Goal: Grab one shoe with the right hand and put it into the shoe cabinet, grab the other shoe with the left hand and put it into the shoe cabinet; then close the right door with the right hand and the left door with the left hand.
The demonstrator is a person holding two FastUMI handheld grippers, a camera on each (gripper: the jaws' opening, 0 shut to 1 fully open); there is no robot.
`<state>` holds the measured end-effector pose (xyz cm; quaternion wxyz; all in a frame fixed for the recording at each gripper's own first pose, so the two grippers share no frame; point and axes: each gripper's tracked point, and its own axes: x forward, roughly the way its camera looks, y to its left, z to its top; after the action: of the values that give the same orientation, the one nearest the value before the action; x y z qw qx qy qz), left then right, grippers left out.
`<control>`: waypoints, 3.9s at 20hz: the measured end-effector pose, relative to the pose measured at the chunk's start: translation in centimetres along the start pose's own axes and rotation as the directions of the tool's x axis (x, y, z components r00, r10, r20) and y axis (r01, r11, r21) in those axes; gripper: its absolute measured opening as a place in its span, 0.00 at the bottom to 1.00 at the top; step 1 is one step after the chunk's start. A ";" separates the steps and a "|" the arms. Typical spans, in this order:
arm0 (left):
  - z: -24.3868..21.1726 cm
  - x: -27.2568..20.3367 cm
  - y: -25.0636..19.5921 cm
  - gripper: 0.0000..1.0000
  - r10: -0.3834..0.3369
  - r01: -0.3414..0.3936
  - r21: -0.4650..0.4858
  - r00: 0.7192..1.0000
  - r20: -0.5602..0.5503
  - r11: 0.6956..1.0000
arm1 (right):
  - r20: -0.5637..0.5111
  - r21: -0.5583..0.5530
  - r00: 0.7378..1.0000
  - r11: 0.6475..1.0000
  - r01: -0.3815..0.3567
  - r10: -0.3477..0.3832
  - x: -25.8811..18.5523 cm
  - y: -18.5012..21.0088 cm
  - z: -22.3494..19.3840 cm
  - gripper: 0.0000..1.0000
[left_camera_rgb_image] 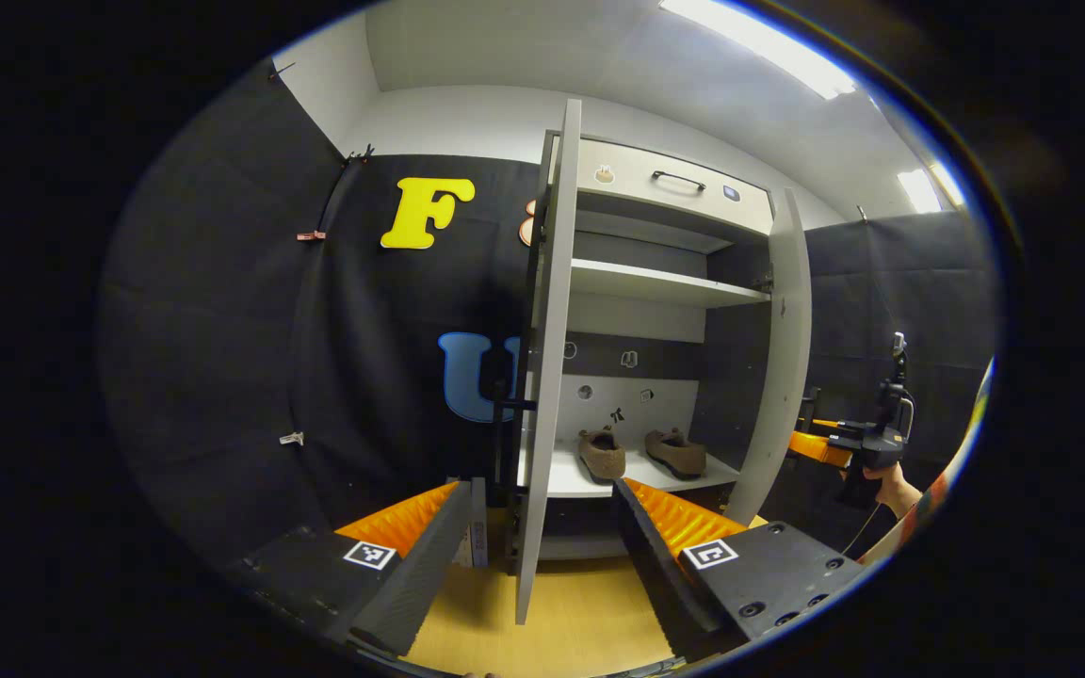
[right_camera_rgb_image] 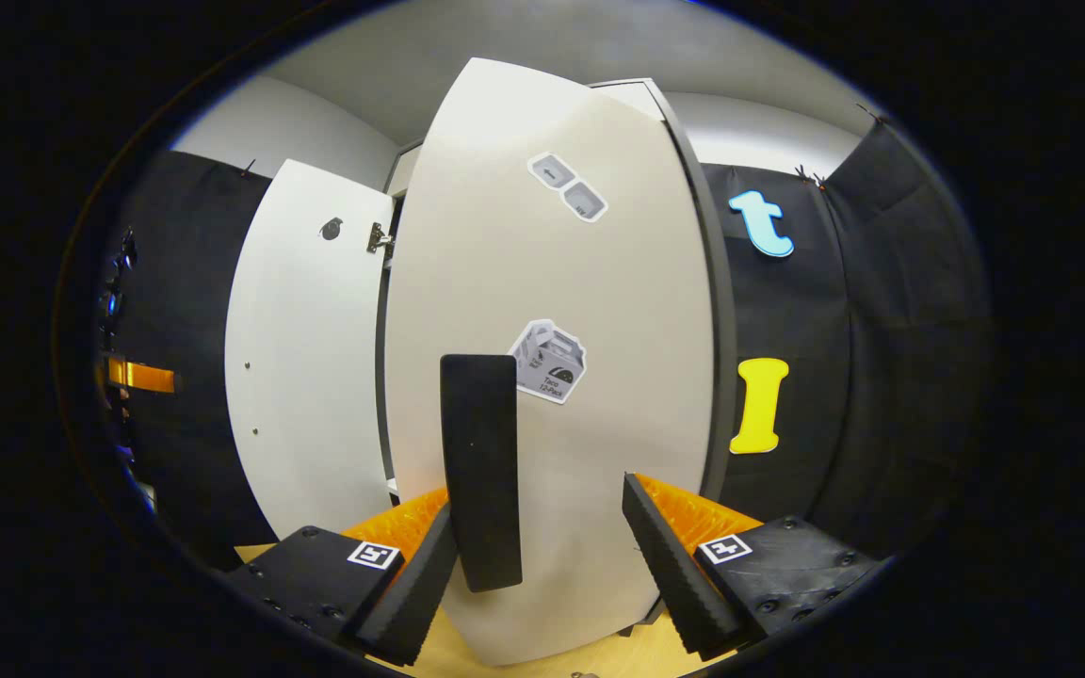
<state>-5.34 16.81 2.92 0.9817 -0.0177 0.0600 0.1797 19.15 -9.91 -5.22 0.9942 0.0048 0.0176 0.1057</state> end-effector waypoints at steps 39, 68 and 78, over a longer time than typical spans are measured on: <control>-0.8 12.3 -2.1 0.93 -0.294 0.296 -0.049 0.955 0.032 0.954 | 0.039 -0.055 0.974 0.973 0.225 -0.223 -1.2 3.5 -0.5 0.95; -0.3 13.8 -12.5 0.95 -0.285 0.284 0.035 0.957 0.046 0.958 | 0.023 0.001 0.979 0.979 0.202 -0.202 -5.9 1.8 -0.4 0.95; -1.3 8.7 -10.9 0.95 -0.278 0.276 0.030 0.956 0.099 0.961 | 0.041 0.015 0.968 0.969 0.246 -0.247 -10.8 8.1 1.1 0.95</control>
<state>6.47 9.58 0.73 0.9991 -0.0091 0.0082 0.0406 6.96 -4.28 -3.67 0.9998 0.0099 -0.0026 -0.0187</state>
